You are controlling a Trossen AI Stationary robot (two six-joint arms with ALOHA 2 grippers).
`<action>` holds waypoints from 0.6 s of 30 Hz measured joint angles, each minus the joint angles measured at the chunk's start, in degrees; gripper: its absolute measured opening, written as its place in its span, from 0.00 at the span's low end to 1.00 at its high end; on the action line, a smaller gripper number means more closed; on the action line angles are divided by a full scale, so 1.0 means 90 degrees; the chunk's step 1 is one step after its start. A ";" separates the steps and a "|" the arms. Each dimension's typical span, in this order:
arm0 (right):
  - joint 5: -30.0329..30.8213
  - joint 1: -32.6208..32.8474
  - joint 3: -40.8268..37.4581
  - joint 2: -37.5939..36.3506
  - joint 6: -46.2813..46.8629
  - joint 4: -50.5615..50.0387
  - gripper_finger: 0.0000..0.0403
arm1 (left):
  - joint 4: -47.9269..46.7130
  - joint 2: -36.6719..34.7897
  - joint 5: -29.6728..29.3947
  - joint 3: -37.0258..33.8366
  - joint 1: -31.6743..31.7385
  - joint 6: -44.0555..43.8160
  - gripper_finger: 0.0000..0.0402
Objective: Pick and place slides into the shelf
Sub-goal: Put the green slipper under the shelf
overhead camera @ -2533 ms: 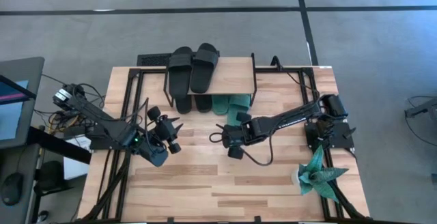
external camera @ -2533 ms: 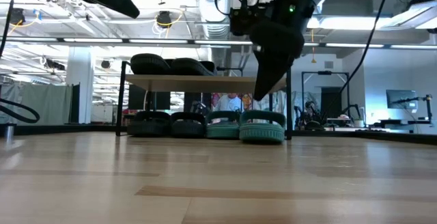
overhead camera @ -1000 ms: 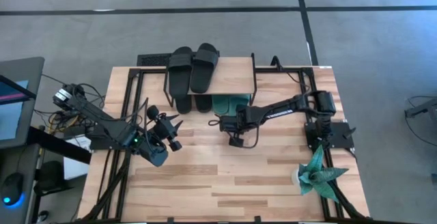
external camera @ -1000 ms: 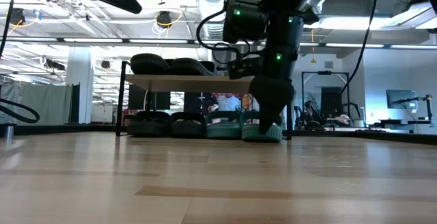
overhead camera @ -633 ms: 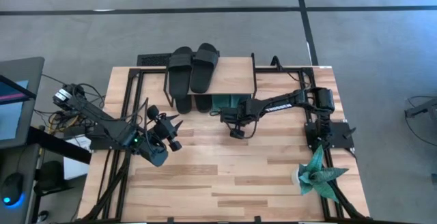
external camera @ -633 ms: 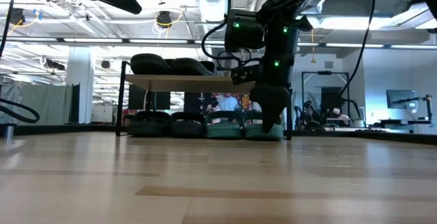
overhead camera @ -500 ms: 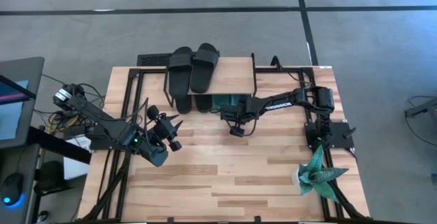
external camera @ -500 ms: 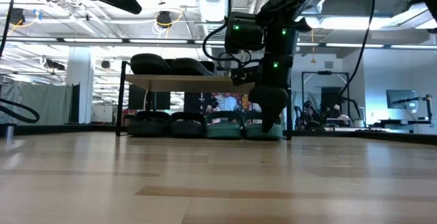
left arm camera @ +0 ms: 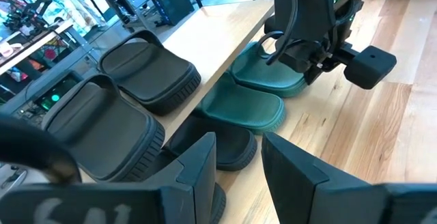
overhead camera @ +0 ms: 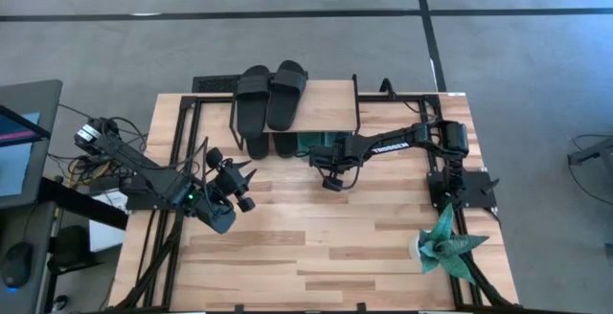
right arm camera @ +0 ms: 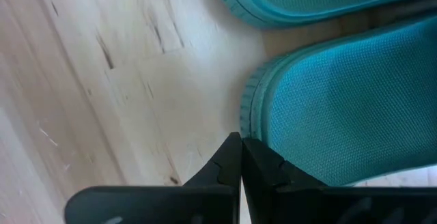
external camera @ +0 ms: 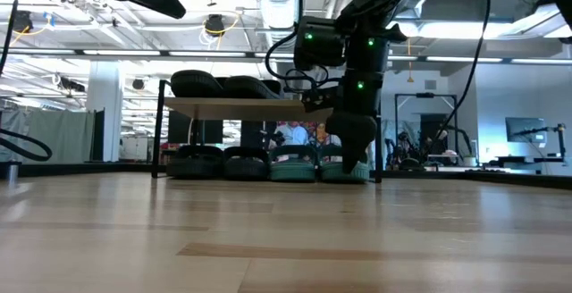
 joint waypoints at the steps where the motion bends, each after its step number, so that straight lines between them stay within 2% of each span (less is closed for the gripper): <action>1: 0.0000 0.0000 0.0000 0.0000 0.0000 0.0009 0.00 | 0.0000 0.0000 0.0000 0.0000 0.0000 -0.0020 0.27; 18: -0.0002 -0.0070 -0.0002 0.0000 0.0048 0.0167 0.00 | 0.0050 0.0000 0.0103 0.0000 -0.0022 -0.0108 0.27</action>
